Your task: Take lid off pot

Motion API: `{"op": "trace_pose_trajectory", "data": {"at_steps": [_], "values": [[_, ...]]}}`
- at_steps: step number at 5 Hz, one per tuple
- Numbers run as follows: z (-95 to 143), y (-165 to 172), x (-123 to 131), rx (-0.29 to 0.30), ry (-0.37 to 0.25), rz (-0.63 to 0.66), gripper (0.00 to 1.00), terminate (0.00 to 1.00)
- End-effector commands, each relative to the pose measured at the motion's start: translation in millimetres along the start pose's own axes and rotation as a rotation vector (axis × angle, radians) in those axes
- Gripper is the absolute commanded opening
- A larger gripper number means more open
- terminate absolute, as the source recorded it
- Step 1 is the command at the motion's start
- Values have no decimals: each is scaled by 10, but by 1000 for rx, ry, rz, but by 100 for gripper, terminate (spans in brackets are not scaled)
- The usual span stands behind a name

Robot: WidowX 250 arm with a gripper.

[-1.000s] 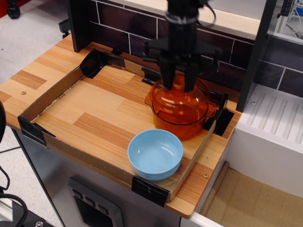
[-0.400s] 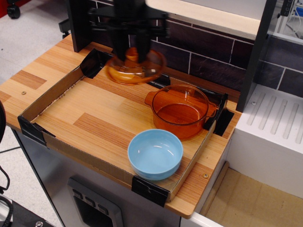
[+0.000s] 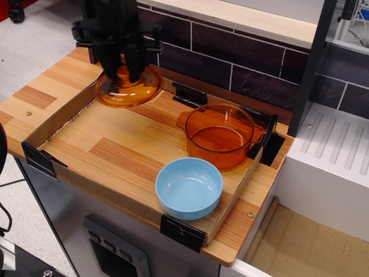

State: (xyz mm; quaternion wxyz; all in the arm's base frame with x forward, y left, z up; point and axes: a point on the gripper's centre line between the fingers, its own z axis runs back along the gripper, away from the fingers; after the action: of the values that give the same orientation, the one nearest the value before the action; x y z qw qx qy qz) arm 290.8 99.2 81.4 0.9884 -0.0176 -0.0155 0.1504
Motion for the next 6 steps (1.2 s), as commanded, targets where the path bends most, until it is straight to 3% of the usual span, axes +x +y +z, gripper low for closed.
{"op": "trace_pose_trajectory", "data": {"at_steps": [1, 4, 5, 6], "values": [[-38, 187, 197, 38, -78, 0, 0, 0], [-309, 300, 353, 111, -81, 26, 0, 0], [-243, 273, 318, 100, -82, 5, 100, 0], [-195, 263, 314, 100, -87, -9, 100, 0]]}}
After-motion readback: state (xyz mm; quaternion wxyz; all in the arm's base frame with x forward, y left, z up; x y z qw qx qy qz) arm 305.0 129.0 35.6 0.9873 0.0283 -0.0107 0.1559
